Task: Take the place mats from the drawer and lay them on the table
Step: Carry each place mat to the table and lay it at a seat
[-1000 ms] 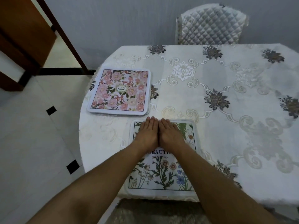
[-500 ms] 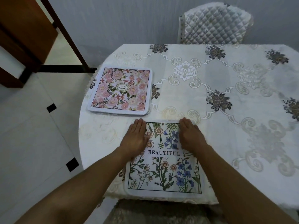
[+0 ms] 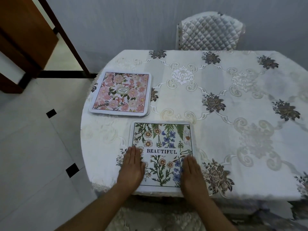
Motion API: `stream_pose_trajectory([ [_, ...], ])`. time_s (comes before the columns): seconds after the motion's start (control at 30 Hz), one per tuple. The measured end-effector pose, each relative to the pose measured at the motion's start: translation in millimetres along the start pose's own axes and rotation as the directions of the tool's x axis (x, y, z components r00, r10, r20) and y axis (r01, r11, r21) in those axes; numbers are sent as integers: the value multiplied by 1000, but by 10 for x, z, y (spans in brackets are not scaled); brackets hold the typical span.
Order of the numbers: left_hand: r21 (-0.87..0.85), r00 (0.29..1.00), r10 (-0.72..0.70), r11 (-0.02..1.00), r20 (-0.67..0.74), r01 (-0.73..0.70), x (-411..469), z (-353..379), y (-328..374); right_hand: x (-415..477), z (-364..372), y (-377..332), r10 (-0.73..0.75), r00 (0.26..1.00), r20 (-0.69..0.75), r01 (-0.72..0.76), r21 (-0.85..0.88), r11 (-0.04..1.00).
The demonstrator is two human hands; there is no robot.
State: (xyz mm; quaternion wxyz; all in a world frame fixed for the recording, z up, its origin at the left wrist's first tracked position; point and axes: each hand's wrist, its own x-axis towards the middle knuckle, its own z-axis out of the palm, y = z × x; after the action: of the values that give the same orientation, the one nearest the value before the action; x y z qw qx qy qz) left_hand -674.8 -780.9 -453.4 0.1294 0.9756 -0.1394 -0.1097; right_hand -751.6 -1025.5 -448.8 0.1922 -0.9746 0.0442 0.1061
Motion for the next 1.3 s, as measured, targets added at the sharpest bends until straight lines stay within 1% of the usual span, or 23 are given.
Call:
stream_pose_trajectory([
  [0.1, 17, 999, -8, 1000, 37, 7, -494, 60, 141, -453, 101, -7, -3, 999, 44, 0, 71, 997],
  [0.13, 24, 999, -22, 999, 36, 21, -590, 61, 172, -484, 71, -11, 3, 999, 53, -6, 59, 998],
  [0.17, 23, 998, -44, 999, 43, 43, -645, 42, 194, -479, 47, 0, -9, 1000, 22, 8, 30, 1000],
  [0.2, 22, 996, -70, 997, 47, 69, -664, 19, 204, -468, 18, 8, -5, 999, 47, 5, 11, 1000],
  [0.23, 14, 992, -92, 996, 82, 91, -654, 11, 204, -448, -7, 11, -3, 996, 88, 4, -13, 1000],
  [0.33, -20, 989, -98, 995, 109, 101, -644, -176, 286, -397, -201, -53, -8, 985, 172, 22, -74, 997],
  [0.43, -88, 994, -97, 991, 55, 102, -726, -451, 402, -295, -526, -192, 33, 976, 215, -26, -37, 999],
  [0.53, -104, 993, -114, 988, -15, 112, -918, -789, 441, -261, -854, -442, -27, 970, 243, 41, -53, 998],
  [0.57, -111, 993, -106, 989, -52, 100, -977, -874, 424, -257, -931, -531, -57, 973, 224, 70, -48, 996],
  [0.67, -113, 987, -86, 991, -137, 71, -1193, -1120, 285, -317, -1117, -900, -175, 980, 94, 182, -77, 980],
  [0.73, -93, 982, -95, 992, -164, 81, -1305, -1232, 159, -386, -1164, -1159, -229, 972, 56, 233, -84, 969],
  [0.9, -44, 980, -105, 994, -167, 99, -1601, -1456, -349, -586, -945, -1793, -264, 962, 70, 270, -112, 956],
  [1.03, 23, 983, -57, 998, -174, 62, -1930, -1682, -1053, -682, -621, -2466, -262, 961, 89, 273, -161, 948],
  [1.13, 67, 987, -33, 997, -154, 44, -2173, -1842, -1599, -741, -394, -3038, -276, 957, 83, 288, -203, 936],
  [1.23, 120, 989, -27, 992, -147, 45, -2387, -2014, -2072, -770, -225, -3618, -288, 953, 97, 303, -234, 924],
  [1.3, 122, 987, -39, 991, -158, 59, -2495, -2153, -2366, -768, -147, -3955, -284, 953, 100, 300, -239, 923],
])
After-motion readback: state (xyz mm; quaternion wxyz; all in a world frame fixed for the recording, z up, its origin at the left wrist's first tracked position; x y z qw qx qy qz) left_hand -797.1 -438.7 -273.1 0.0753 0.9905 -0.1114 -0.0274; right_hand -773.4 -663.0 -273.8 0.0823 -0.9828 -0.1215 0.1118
